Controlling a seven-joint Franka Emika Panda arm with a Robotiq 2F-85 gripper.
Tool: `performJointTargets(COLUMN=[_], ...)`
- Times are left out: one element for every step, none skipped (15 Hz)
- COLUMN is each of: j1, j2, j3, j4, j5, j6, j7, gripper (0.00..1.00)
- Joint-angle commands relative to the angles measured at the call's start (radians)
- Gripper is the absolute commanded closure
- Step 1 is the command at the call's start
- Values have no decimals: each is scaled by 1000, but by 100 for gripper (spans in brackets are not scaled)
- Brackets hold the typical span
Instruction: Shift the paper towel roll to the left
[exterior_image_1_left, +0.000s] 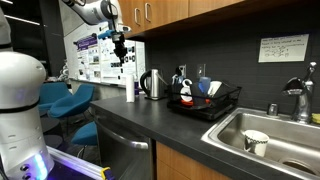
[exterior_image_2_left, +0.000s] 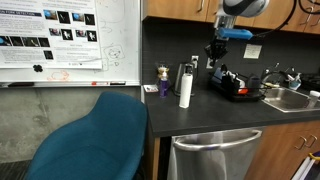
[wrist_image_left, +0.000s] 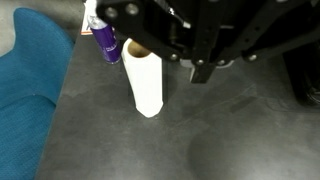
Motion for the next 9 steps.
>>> performJointTargets(j1=[-33, -41, -51, -58, -64, -70, -75, -79, -83], j2=[-128, -156, -183, -210, -239, -261, -287, -313, -333], j3=[-29, -36, -44, -52, -58, -63, -68, -72, -74], j4=[-98, -121, -143, -162, -187, -205, -226, -248, -263], j5=[23, 21, 17, 19, 20, 18, 20, 19, 19], j6=[-39, -45, -46, -55, -58, -63, -68, -68, -73], j7=[-85, -103, -122, -143, -159, -174, -190, -201, -209], gripper=[100, 100, 96, 73, 71, 70, 65, 60, 54])
